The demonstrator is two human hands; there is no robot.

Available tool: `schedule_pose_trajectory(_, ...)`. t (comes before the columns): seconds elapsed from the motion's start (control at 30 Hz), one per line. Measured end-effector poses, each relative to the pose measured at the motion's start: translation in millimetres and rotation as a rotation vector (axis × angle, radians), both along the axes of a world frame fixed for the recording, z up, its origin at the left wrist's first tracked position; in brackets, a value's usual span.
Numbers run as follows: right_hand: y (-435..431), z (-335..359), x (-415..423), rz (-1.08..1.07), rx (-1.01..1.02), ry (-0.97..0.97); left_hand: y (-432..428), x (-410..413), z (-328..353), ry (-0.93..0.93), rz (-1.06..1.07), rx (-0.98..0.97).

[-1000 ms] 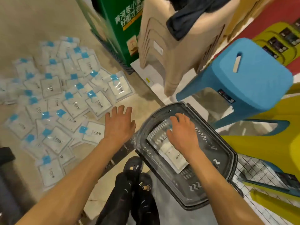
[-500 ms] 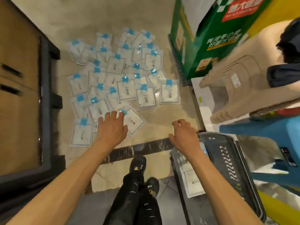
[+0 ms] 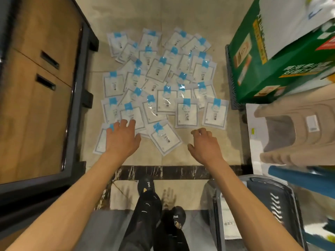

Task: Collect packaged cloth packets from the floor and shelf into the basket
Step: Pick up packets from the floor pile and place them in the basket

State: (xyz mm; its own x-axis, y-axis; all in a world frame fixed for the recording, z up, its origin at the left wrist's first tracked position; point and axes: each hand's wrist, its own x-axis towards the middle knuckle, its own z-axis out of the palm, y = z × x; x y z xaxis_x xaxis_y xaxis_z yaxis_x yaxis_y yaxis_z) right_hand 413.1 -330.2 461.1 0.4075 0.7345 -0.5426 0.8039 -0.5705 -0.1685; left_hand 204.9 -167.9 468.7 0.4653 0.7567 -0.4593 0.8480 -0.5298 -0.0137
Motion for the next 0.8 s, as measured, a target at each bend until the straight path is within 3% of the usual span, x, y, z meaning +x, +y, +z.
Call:
schedule_pose_trajectory(0.33, 74.5, -86.9, -13.6, 0.043, -0.104, 0.002, 86.0, -22.3, -83.8, 0.028, 0.031, -0.088)
schedule_pose_trajectory(0.47, 87.8, -139.0, -16.7, 0.035, -0.143, 0.014, 110.7, -33.0, -130.7, -0.016, 0.136, -0.133)
schedule_pose_trajectory(0.67, 123.7, -242.7, -10.0, -0.113, -0.147, 0.145, 139.7, -56.0, -236.7, -0.06, 0.364, -0.229)
schedule_pose_trajectory(0.8, 138.7, -327.2, -9.6, -0.122, -0.182, 0.189, 154.2, -61.6, -319.3, -0.059, 0.384, -0.214)
